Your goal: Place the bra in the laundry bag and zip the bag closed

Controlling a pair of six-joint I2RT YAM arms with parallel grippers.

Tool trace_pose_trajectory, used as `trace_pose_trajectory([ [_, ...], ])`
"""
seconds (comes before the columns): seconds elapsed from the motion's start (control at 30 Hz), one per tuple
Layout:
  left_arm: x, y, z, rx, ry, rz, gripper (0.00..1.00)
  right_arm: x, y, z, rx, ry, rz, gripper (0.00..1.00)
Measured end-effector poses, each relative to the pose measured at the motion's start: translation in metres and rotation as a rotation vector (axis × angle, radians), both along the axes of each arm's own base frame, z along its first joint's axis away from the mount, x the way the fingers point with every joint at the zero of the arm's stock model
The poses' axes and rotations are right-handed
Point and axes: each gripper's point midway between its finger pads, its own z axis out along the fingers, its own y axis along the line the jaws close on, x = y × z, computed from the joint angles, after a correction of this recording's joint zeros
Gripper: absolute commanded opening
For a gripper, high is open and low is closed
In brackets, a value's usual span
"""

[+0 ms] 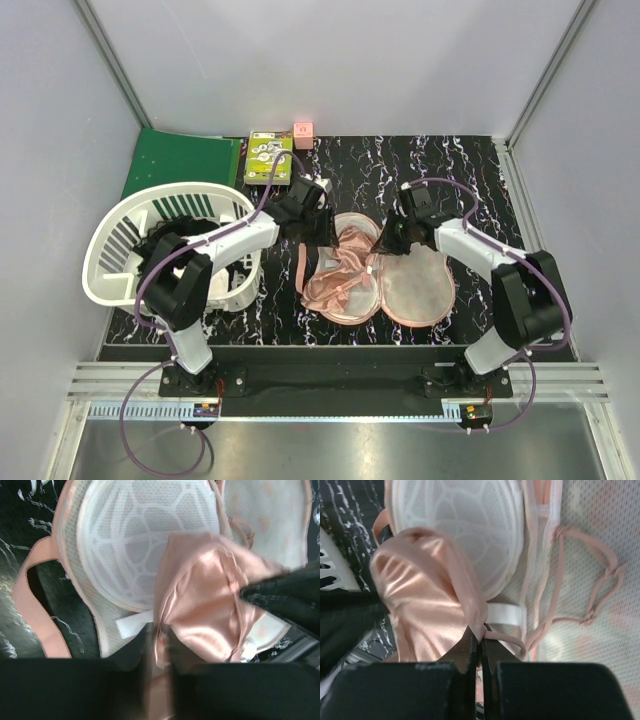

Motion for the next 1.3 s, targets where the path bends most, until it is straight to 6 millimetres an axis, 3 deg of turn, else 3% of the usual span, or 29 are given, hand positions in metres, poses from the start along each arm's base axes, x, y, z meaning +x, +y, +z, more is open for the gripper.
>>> trace_pose_trajectory([
  [0.03, 0.0, 0.001, 0.0, 0.005, -0.004, -0.001, 0.68, 0.004, -0.001, -0.004, -0.009, 0.005, 0.014, 0.0],
  [0.07, 0.001, 0.002, -0.001, 0.014, -0.014, -0.007, 0.82, 0.008, -0.001, -0.007, -0.019, 0.009, 0.029, 0.0],
  [0.17, 0.003, 0.008, 0.0, 0.035, -0.046, -0.005, 0.95, 0.02, 0.001, -0.019, -0.041, 0.024, 0.067, 0.0],
  [0.33, -0.028, 0.033, 0.011, 0.032, -0.066, -0.011, 0.96, 0.03, 0.004, -0.031, -0.066, 0.043, 0.117, 0.01],
  [0.47, -0.052, 0.044, 0.019, -0.008, -0.071, -0.028, 0.85, 0.042, 0.007, -0.03, -0.078, 0.029, 0.142, 0.13],
  [0.5, -0.058, 0.046, 0.016, -0.013, -0.061, -0.033, 0.83, 0.045, 0.007, -0.029, -0.081, 0.024, 0.15, 0.17],
  [0.53, -0.062, 0.047, 0.013, -0.015, -0.052, -0.037, 0.78, 0.048, 0.007, -0.029, -0.083, 0.02, 0.155, 0.28],
  [0.6, -0.072, 0.047, 0.002, -0.022, -0.014, -0.053, 0.74, 0.052, 0.007, -0.029, -0.087, 0.019, 0.166, 0.36],
  [0.7, -0.083, 0.047, -0.007, -0.035, 0.031, -0.069, 0.62, 0.049, 0.007, -0.029, -0.087, 0.028, 0.186, 0.55],
  [0.73, -0.085, 0.046, -0.009, -0.042, 0.041, -0.072, 0.53, 0.048, 0.007, -0.029, -0.085, 0.035, 0.186, 0.6],
  [0.8, -0.088, 0.044, -0.011, -0.055, 0.06, -0.078, 0.44, 0.041, 0.006, -0.029, -0.084, 0.049, 0.191, 0.64],
  [0.93, -0.092, 0.036, -0.01, -0.106, 0.076, -0.091, 0.18, 0.013, 0.0, -0.019, -0.06, 0.071, 0.192, 0.73],
  [0.97, -0.093, 0.034, -0.01, -0.119, 0.082, -0.091, 0.07, 0.005, -0.002, -0.013, -0.054, 0.065, 0.193, 0.75],
  [1.17, -0.095, 0.019, -0.009, -0.211, 0.119, -0.075, 0.0, -0.05, -0.02, 0.029, 0.001, -0.02, 0.136, 0.75],
  [1.3, -0.097, 0.012, -0.011, -0.259, 0.136, -0.039, 0.0, -0.08, -0.038, 0.02, -0.009, -0.005, 0.052, 0.72],
])
